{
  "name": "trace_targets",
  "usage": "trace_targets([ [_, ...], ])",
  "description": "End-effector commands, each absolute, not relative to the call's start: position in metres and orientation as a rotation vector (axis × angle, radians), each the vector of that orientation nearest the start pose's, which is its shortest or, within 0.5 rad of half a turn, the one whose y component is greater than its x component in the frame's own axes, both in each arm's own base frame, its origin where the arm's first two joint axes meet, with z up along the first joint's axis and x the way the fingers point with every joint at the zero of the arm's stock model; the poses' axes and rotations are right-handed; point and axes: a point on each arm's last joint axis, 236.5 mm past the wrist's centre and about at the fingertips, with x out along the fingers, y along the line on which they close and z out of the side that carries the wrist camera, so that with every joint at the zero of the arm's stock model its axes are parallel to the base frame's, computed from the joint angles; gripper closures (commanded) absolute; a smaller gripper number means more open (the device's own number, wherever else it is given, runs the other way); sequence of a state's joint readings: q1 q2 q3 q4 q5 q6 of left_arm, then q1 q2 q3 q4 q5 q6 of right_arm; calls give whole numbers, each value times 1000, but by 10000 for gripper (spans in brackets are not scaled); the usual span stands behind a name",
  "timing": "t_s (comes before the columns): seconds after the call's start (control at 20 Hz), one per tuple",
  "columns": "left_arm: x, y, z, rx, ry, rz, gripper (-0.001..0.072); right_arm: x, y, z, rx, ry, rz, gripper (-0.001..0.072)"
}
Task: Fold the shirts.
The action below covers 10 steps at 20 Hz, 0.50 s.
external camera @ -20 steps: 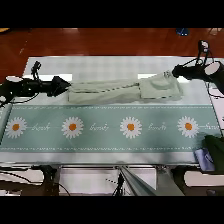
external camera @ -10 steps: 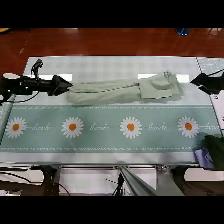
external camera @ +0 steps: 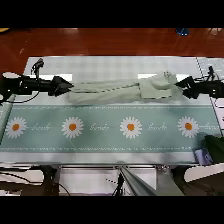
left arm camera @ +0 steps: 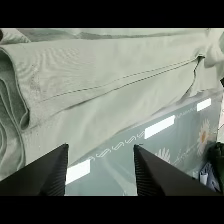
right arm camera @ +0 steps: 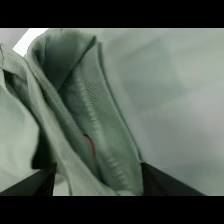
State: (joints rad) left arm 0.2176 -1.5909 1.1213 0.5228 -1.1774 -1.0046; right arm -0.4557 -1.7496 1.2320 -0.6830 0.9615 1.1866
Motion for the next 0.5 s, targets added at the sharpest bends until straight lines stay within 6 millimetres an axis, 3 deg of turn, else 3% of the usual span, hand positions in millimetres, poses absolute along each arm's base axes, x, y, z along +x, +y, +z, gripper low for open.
trace_targets([
  [0.0, 428, -101, -21, -757, 1163, -594, 213, 480, -15, -106, 882, 1136, 179, 106],
  [0.05, 428, -102, -21, -757, 1163, -594, 213, 483, -7, -104, 868, 1128, 199, 133],
  [0.1, 427, -102, -21, -758, 1164, -596, 213, 487, -1, -100, 846, 1117, 221, 203],
  [0.3, 424, -104, -19, -759, 1173, -610, 213, 492, 12, -70, 784, 1097, 324, 674],
  [0.35, 423, -104, -19, -761, 1177, -614, 215, 491, 12, -59, 774, 1088, 341, 683],
  [0.45, 421, -107, -15, -772, 1180, -628, 307, 482, 15, -34, 713, 1082, 379, 683],
])
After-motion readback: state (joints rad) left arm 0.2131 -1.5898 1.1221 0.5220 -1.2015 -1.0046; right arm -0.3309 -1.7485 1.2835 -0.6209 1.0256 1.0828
